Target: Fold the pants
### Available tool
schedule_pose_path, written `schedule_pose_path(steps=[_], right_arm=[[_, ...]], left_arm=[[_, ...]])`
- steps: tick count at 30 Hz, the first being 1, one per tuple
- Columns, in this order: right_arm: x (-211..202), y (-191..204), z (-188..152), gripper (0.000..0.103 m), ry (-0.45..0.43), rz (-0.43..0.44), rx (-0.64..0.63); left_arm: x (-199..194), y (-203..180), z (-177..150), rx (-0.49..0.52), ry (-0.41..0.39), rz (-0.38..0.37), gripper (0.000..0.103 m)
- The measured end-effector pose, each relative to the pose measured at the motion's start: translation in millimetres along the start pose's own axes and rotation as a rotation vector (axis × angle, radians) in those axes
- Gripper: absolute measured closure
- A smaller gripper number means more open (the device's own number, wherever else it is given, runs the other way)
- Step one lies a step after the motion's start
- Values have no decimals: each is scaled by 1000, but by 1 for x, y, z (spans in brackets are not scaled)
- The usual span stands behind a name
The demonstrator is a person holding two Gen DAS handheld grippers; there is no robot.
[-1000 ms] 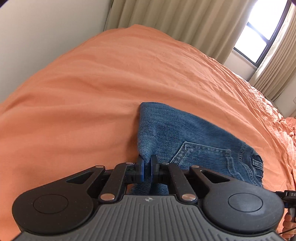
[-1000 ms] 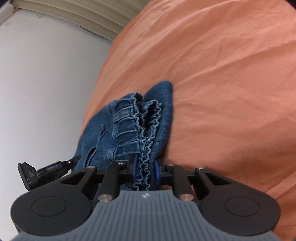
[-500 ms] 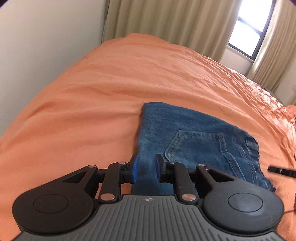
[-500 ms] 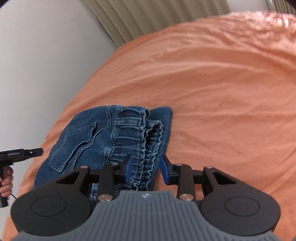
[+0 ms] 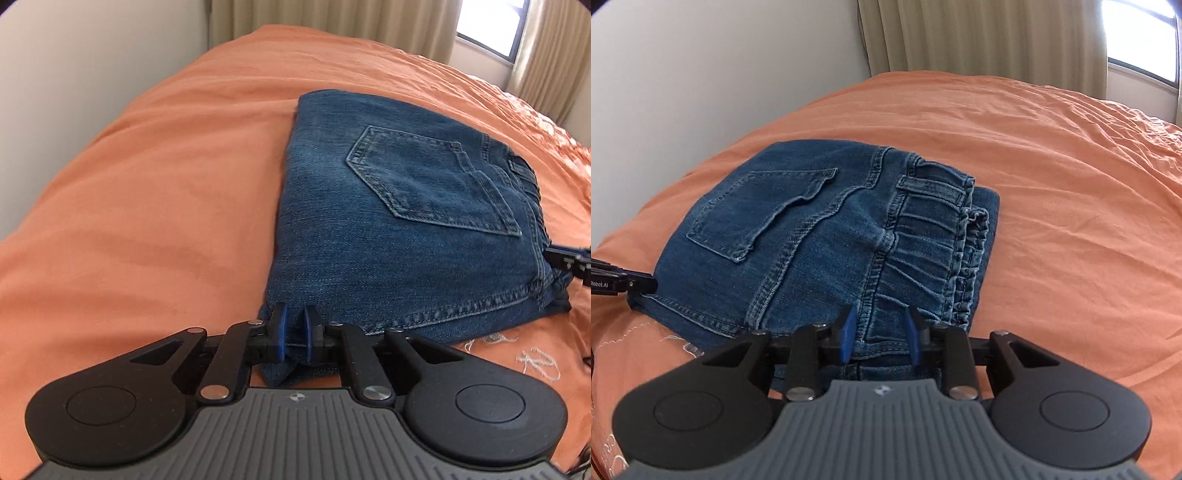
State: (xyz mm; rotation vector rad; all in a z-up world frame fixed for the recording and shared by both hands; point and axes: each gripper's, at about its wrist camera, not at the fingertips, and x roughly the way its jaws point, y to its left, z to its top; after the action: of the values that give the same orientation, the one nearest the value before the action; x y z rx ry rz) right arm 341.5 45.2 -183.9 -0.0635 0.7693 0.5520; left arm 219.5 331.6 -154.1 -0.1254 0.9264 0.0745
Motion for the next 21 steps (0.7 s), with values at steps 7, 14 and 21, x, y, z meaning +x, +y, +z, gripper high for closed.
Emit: schedule_pose_path(steps=[7,14,21], right_arm=[[-22,3,29,79,14,-1,11],[-125,20,57,60,-153,-17,-22],[-243,42,72,24,-339,-29,-62]], left_arm=[[-34,-18,15,30,-46,67,90],[-146,-62,35,92,-263,100,70],[-280,-118,52,208,-472,185,17]])
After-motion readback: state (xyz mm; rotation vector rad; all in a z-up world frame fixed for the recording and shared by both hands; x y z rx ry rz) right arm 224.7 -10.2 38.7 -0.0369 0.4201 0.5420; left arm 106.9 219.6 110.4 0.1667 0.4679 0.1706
